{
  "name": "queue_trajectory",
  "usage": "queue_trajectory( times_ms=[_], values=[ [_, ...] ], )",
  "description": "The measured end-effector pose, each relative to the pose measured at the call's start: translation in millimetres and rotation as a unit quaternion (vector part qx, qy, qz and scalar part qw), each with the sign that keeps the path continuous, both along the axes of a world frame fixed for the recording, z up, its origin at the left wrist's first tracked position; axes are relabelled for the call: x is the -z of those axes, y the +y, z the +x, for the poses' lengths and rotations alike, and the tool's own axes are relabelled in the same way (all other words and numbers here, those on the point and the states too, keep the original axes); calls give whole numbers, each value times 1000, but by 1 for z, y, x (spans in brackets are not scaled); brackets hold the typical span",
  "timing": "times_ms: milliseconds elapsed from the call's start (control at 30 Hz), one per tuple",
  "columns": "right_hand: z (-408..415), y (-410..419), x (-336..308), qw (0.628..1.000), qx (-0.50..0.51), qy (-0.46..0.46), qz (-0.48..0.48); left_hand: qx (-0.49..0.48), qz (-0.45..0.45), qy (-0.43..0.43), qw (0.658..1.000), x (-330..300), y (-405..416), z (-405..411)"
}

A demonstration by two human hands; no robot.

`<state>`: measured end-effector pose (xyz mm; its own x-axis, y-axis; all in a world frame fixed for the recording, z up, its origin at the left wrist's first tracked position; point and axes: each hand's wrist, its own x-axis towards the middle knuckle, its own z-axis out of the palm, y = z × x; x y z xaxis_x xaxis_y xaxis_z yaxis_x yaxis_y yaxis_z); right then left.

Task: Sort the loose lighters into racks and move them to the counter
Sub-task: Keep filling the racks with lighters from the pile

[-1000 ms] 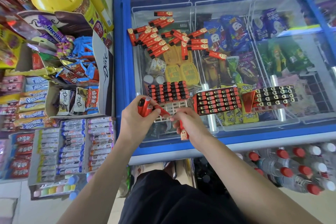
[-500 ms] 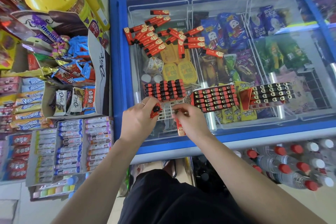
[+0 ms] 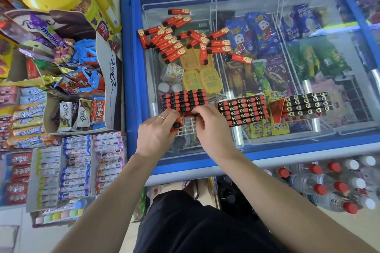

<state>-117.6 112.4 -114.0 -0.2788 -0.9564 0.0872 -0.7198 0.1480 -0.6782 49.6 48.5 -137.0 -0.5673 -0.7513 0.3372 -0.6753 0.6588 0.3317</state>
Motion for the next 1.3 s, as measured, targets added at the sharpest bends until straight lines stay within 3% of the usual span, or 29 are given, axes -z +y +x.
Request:
queue_trajectory(
  times_ms=[467,633,700,800,867,1000,1100,1167,1233,1300],
  values=[
    [9,-3,5,999,-36,16,4,-18,20,-18,999,-4,1,-4],
    [7,6,13,991,-94,80,53,-101,155,62,981,-18,15,-11],
    [6,12,14,987,-108,105,64,-170,286,163,929,-32,20,-18],
    [4,16,15,986,-105,116,52,-260,466,323,781,-51,22,-28],
    [5,17,15,988,-103,107,48,-270,519,396,707,-59,24,-33],
    [7,18,8,994,-83,51,50,-297,573,483,592,-66,26,-39],
    [10,19,-4,999,-17,-23,22,-313,586,482,571,-63,27,-36],
    [13,16,-19,990,28,-133,49,-316,585,479,573,-61,27,-35],
    [12,13,-37,946,51,-289,137,-321,584,475,575,-61,28,-35],
    [12,13,-49,903,29,-374,209,-324,584,474,573,-60,28,-34]
  ],
)
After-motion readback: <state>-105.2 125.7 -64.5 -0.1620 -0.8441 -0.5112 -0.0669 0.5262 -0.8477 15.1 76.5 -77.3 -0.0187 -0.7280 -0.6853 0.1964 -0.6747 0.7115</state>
